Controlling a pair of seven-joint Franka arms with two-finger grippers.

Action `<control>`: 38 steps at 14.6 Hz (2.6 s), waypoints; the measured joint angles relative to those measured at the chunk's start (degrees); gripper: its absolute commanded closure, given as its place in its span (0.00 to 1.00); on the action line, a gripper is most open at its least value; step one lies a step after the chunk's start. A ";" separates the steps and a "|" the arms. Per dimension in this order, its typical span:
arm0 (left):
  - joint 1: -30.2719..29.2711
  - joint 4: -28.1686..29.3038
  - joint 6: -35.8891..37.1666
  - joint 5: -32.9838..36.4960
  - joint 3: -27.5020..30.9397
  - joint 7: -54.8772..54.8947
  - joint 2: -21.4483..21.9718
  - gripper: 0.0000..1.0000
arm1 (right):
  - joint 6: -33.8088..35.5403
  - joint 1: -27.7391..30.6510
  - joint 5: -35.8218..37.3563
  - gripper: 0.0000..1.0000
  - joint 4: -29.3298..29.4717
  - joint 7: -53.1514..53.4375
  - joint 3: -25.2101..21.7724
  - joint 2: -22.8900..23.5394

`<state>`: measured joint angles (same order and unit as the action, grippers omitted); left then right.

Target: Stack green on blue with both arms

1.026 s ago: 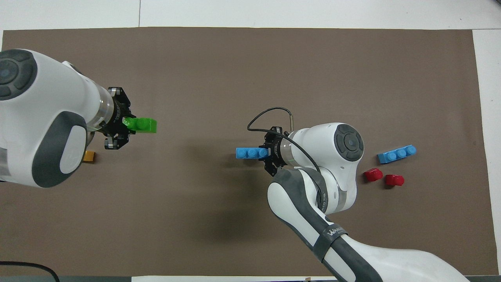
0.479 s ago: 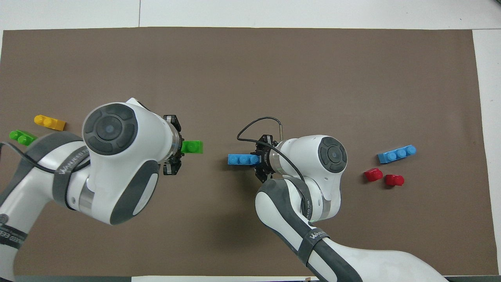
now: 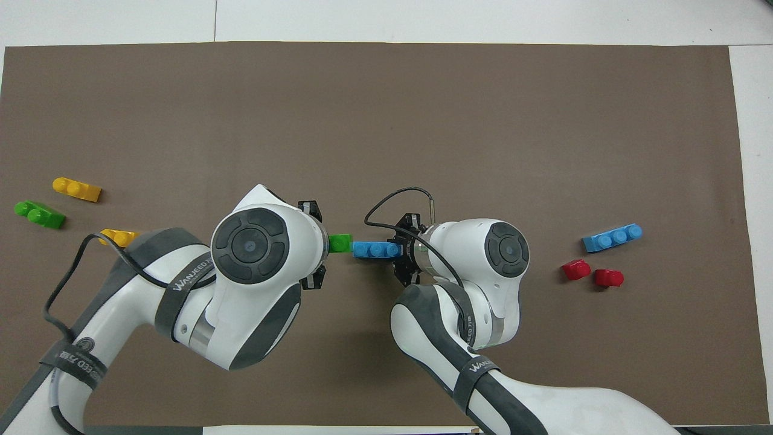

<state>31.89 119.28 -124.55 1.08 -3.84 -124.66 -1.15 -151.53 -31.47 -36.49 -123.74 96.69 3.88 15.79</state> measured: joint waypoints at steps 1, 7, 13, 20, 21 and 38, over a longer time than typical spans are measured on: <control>0.84 0.04 -0.48 0.03 0.02 -0.76 -0.61 1.00 | -0.13 -0.02 -0.03 1.00 -0.06 0.00 0.01 -0.02; 4.09 0.13 -4.44 1.00 0.04 -4.98 -4.32 1.00 | -0.42 -0.10 -0.06 1.00 -0.24 0.00 0.01 -0.10; 5.35 0.08 -6.96 3.03 0.12 -7.42 -6.77 1.00 | -0.52 -0.14 -0.06 1.00 -0.32 -0.02 0.00 -0.14; 6.06 -0.03 -8.52 5.44 0.25 -9.83 -8.67 1.00 | -0.55 -0.17 -0.06 1.00 -0.39 -0.11 0.01 -0.19; 6.08 -0.04 -8.54 5.62 0.24 -9.90 -8.76 1.00 | -0.55 -0.17 -0.06 1.00 -0.40 -0.11 0.01 -0.19; -8.28 -2.06 -1.06 7.82 1.59 12.93 -1.29 0.00 | 1.14 3.46 -0.91 0.00 -1.51 -2.37 -0.77 0.33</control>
<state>23.61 117.21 -125.62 8.89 -2.25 -111.73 -2.44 -150.39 -28.01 -37.41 -125.25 94.32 3.11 16.12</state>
